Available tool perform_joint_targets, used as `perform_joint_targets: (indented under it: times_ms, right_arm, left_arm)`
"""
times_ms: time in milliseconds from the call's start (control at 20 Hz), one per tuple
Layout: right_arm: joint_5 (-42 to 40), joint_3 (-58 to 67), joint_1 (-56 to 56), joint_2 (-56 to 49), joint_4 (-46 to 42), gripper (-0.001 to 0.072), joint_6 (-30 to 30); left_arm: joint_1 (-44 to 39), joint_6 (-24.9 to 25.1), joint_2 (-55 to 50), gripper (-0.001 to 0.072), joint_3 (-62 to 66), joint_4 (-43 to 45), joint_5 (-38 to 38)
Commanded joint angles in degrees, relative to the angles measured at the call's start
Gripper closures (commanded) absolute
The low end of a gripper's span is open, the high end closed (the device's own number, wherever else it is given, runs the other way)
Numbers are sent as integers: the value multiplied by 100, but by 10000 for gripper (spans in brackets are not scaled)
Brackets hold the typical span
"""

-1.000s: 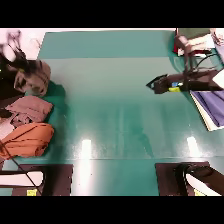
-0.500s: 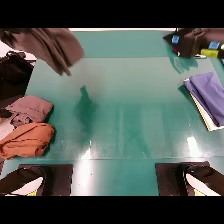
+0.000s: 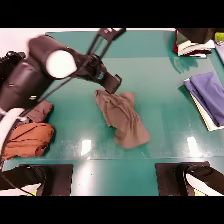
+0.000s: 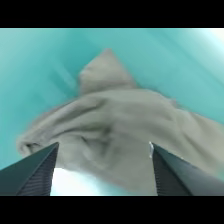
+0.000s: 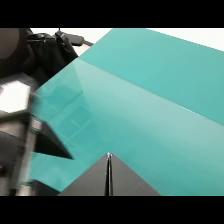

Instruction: Fold the shirts.

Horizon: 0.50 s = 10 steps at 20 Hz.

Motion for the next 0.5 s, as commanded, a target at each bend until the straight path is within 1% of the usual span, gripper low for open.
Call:
perform_joint_targets:
  times_ms: [0, 100, 200, 300, 350, 450]
  right_arm:
    - [118, 59, 0, 114, -11, 694, -4]
    - [118, 57, 2, 210, -15, 694, -4]
    - [118, 59, 2, 264, -13, 693, -4]
    - [122, 55, 2, 251, -9, 693, -2]
    - [120, 55, 2, 234, 7, 693, -2]
    - [122, 57, 2, 188, 7, 694, 0]
  left_arm:
    - [321, -310, -302, 44, -59, -105, 501]
    - [1121, -688, -361, 44, -70, -153, 431]
    - [1845, -846, -463, 45, -284, -610, 308]
    - [2385, -767, -608, 44, -793, -1563, 210]
    - [2503, -566, -643, 44, -1143, -2011, 254]
    - [2551, -216, -728, 44, -1945, -2673, 601]
